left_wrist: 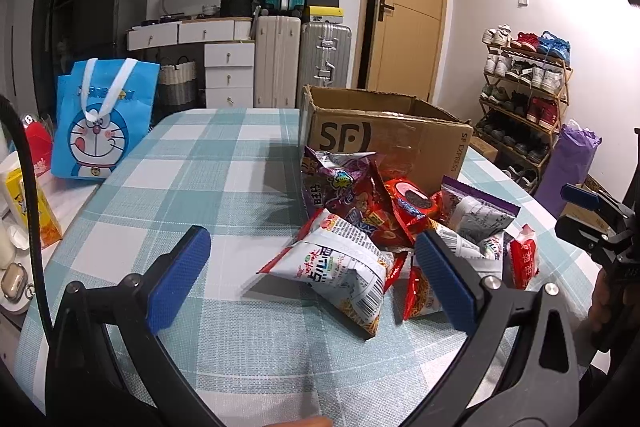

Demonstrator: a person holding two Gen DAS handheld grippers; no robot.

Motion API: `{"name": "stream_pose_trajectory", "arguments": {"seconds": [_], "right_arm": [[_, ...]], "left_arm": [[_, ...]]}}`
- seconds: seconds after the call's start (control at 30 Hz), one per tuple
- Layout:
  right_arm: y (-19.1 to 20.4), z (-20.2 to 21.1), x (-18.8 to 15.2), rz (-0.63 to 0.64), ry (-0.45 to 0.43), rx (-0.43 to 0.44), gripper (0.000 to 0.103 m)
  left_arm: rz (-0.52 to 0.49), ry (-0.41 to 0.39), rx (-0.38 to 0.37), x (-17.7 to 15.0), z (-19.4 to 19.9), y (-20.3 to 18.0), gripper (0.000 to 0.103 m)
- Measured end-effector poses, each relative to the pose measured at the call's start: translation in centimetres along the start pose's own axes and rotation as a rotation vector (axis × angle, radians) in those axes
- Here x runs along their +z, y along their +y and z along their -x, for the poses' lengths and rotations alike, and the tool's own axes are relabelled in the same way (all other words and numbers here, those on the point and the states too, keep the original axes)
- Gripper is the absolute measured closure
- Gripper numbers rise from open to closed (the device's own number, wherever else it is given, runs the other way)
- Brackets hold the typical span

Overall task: Organize snacks
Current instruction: 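Grasp the white chip bag with the left tool while the right tool grasps the red balloon-glue packet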

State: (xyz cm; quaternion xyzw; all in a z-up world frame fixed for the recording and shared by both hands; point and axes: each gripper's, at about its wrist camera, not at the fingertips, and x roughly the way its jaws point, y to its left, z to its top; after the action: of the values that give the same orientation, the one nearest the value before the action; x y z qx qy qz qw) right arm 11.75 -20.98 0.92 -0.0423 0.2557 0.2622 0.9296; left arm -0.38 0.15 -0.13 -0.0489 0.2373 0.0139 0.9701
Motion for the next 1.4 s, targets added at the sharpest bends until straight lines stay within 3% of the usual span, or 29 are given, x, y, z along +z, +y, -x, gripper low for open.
{"name": "stream_pose_trajectory", "arguments": {"seconds": [0.57,0.7,1.2,1.4], "right_arm": [[-1.1,-2.0,0.0,-0.056,0.085,-0.058,0.000],[-1.1,-3.1,0.0,-0.054,0.185,-0.102,0.000],[-1.1,-5.8,-2.1,-0.142,0.369,-0.001,0.000],[-1.1,-6.7,-2.5,-0.151,0.390,0.032,0.008]], "left_arm": [[0.018,0.086,0.034,0.3,-2.0,0.5,0.001],[0.019,0.116,-0.009,0.6,-2.5,0.3,0.001],[-0.048,0.256,-0.030,0.3,-6.6,-1.2,0.001],[-0.052,0.311,-0.050,0.1,-8.4,-1.3,0.003]]}}
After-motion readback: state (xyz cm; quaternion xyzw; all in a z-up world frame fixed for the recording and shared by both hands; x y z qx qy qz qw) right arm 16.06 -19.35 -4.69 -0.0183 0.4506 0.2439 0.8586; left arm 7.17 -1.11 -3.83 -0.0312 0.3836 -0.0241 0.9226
